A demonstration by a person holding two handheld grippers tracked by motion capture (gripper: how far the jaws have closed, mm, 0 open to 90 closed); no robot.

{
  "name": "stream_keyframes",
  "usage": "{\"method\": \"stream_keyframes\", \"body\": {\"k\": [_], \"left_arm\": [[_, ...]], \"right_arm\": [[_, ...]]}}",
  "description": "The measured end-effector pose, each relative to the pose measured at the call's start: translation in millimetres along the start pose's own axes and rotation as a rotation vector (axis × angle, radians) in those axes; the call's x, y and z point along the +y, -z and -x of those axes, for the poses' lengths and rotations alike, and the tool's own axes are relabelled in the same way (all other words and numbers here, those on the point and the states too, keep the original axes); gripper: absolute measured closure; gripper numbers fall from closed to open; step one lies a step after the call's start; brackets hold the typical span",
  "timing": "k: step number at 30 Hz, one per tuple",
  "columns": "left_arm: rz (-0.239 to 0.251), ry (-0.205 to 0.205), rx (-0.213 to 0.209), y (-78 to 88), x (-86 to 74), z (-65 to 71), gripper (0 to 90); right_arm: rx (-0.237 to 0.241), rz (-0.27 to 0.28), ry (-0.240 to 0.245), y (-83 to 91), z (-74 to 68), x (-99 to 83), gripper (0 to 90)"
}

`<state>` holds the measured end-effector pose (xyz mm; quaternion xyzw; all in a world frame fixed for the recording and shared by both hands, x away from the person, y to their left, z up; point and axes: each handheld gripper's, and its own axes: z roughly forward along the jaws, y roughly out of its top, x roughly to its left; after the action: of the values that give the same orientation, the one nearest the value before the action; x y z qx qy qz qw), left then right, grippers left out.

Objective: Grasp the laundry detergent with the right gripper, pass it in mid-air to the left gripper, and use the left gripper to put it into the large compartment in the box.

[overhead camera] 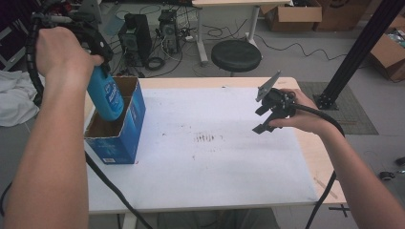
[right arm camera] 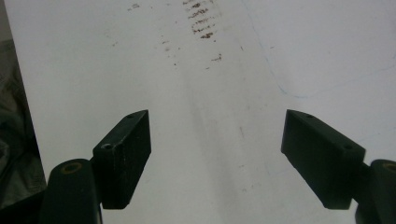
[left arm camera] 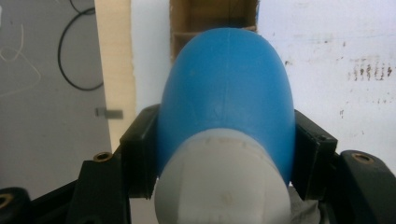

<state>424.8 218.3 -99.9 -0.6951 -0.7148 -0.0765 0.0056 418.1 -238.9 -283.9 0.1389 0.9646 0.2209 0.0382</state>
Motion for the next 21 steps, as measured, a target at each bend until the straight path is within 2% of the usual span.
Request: {"method": "stream_keyframes", "body": {"k": [4,13,21], "left_arm": [[-0.005,0.020,-0.002,-8.3,-0.1,-6.9,38.6],[-0.018,0.030,0.007,-27.7,-0.3,-12.2,38.5],[-0.041,0.035,-0.007,-55.7,0.9,-12.8,38.5]], "right_arm": [[-0.006,0.004,-0.003,2.7,0.8,-2.5,24.4],[-0.012,-0.006,-0.009,2.2,2.1,-8.0,24.6],[-0.013,-0.011,-0.015,0.4,3.2,-9.5,24.6]]}}
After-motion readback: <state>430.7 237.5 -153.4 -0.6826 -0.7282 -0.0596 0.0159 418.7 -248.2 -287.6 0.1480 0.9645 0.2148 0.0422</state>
